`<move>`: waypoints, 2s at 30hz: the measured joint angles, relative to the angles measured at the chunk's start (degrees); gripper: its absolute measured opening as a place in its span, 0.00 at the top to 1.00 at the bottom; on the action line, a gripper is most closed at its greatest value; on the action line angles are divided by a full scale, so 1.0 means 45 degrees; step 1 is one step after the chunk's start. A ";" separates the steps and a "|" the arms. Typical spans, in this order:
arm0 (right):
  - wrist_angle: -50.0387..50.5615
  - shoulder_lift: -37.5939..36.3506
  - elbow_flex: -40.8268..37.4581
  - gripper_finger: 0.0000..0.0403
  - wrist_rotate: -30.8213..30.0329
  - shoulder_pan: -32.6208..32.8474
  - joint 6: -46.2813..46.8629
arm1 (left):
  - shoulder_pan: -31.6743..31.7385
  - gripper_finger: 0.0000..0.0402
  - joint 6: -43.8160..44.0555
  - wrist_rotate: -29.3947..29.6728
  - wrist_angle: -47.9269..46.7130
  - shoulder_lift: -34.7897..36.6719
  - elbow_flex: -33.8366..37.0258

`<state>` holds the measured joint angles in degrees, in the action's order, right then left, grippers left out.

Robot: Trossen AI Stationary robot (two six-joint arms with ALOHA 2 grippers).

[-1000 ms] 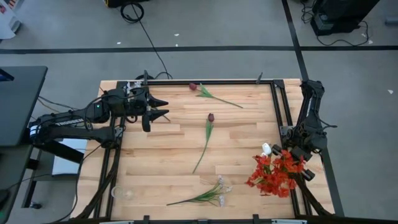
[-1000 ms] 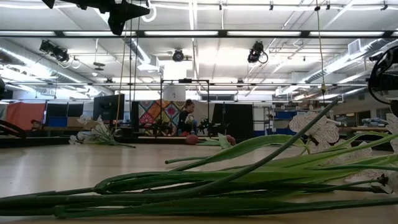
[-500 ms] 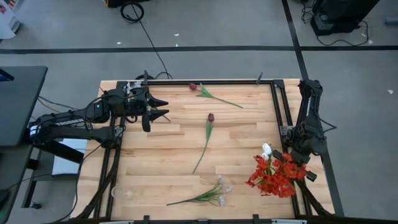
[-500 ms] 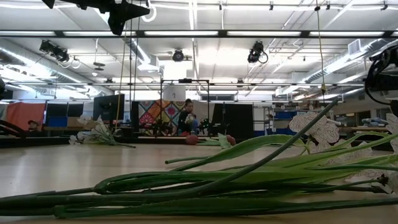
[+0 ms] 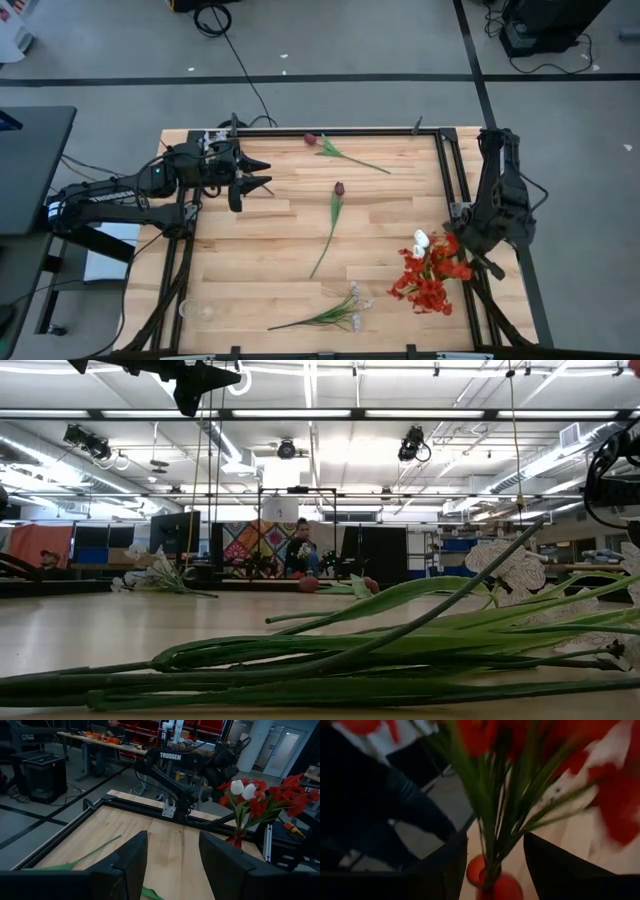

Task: Sort flowers into vase by color
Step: Put the top left white flowers into the transparent vase

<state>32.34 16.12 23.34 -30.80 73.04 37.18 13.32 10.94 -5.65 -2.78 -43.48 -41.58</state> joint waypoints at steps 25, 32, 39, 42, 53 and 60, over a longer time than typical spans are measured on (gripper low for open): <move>0.9961 0.0000 0.3232 0.66 -0.4477 -0.0435 1.1758 | -0.0001 0.54 0.0000 0.0000 0.0004 -0.0001 0.0000; 0.9493 0.0000 0.3242 0.66 -0.8648 -0.1346 1.1268 | -0.0001 0.54 0.0000 0.0000 -0.0001 -0.0004 0.0000; 0.7022 0.0000 0.3242 0.66 -1.1238 -0.2349 0.8790 | -0.0002 0.54 0.0000 0.0000 0.0004 -0.0002 0.0000; 0.3559 0.0000 0.3242 0.66 -1.2428 -0.2614 0.4871 | -0.0001 0.54 0.0000 0.0000 0.0001 -0.0004 0.0000; -1.2560 0.1871 0.3247 0.66 -1.0003 -0.4213 -1.0294 | -0.0005 0.54 0.0000 0.0000 0.0005 -0.0005 0.0000; -1.4611 0.5156 0.3242 0.66 -0.8643 -0.6664 -0.9508 | -0.0005 0.54 0.0112 0.0000 0.0060 -0.0005 0.0000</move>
<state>-33.41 39.32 37.93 -69.70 43.05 -5.61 13.30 11.44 -5.65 -2.51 -43.51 -41.58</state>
